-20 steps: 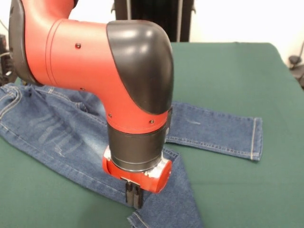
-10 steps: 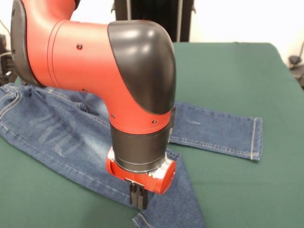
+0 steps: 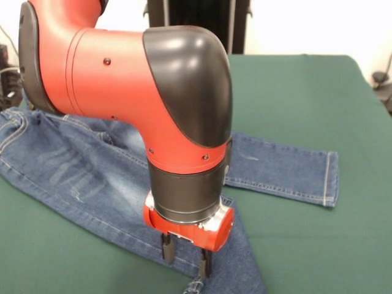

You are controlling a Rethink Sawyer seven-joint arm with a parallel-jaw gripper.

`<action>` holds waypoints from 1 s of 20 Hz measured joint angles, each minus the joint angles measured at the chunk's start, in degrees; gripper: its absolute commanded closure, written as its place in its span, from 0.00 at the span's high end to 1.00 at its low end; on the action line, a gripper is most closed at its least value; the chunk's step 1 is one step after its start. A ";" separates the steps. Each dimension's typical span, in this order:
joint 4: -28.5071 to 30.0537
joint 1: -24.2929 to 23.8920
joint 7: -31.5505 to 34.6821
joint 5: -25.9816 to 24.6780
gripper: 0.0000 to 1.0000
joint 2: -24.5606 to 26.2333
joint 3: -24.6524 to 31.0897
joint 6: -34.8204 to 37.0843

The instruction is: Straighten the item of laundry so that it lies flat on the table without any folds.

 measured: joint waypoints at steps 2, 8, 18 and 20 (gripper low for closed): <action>-0.03 0.00 0.00 0.00 1.00 -0.01 0.01 0.00; -0.06 0.00 0.00 0.00 1.00 0.00 0.02 0.00; -0.06 0.00 0.00 0.01 1.00 0.00 0.60 0.00; -0.06 0.00 0.00 0.01 1.00 0.00 0.88 0.00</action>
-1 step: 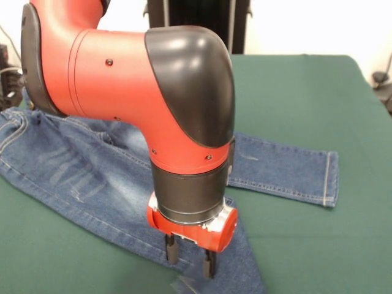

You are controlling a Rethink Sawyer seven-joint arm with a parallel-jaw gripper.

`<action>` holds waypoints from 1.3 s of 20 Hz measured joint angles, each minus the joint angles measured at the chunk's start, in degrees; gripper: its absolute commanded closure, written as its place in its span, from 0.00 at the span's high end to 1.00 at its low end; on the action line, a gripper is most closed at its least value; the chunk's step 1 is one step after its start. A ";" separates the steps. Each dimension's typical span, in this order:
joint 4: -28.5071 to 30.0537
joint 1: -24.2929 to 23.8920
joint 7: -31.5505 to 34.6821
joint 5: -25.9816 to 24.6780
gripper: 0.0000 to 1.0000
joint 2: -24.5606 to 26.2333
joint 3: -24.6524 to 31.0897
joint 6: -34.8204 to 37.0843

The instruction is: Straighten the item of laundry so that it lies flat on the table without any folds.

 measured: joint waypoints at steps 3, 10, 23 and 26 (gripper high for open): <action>0.00 0.00 0.00 -0.01 1.00 0.00 0.58 0.00; 0.00 0.00 0.00 -0.01 1.00 0.00 1.57 0.00; 0.08 -0.15 0.00 -0.53 1.00 0.01 1.66 -0.79; 0.08 -0.16 0.00 -0.70 1.00 0.02 1.66 -0.79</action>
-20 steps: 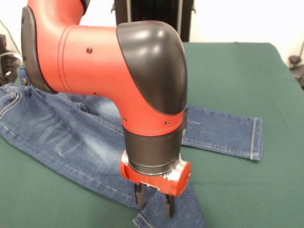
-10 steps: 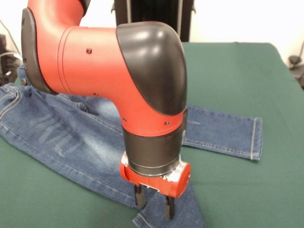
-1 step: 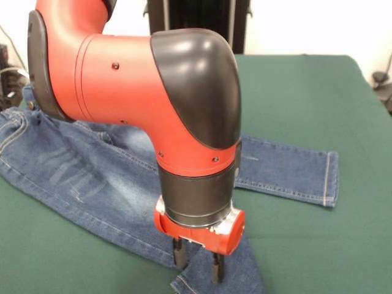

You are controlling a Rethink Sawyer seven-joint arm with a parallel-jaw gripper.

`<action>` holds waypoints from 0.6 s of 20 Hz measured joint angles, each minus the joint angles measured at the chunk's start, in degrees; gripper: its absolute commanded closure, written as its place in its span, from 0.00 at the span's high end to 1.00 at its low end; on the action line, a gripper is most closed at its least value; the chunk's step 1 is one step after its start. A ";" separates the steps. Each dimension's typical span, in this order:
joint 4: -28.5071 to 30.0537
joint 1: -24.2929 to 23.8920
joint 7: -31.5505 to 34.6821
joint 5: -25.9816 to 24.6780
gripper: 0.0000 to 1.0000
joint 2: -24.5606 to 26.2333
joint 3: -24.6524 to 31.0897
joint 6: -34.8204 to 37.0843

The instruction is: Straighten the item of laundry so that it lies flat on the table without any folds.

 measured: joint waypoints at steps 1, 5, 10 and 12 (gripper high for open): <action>0.00 0.00 0.00 -0.05 1.00 0.00 0.00 0.00; 0.00 0.00 0.00 -0.21 0.00 0.00 0.01 0.00; 0.00 0.00 0.00 -0.34 0.00 0.00 0.01 0.00; 0.00 0.00 0.00 -0.45 0.00 0.00 0.01 0.00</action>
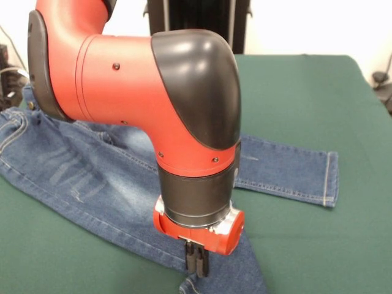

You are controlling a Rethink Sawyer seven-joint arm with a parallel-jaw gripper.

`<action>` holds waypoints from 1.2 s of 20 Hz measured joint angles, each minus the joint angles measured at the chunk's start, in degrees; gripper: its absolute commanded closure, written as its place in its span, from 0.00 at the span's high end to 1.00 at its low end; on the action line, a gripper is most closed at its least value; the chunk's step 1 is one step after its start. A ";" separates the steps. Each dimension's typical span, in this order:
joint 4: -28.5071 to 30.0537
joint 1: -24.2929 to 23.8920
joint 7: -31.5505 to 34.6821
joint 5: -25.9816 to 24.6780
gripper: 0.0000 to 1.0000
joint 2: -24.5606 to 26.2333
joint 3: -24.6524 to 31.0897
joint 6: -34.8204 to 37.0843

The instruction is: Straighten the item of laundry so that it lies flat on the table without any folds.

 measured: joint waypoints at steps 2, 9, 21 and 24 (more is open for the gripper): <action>0.00 0.00 0.00 -0.04 0.00 0.00 0.00 0.00; 0.00 0.14 0.00 -0.08 0.00 0.00 0.00 0.00; 0.00 1.07 0.00 -0.07 0.00 -0.16 0.00 0.00; -0.01 1.42 0.00 -0.07 0.00 -0.23 0.00 0.07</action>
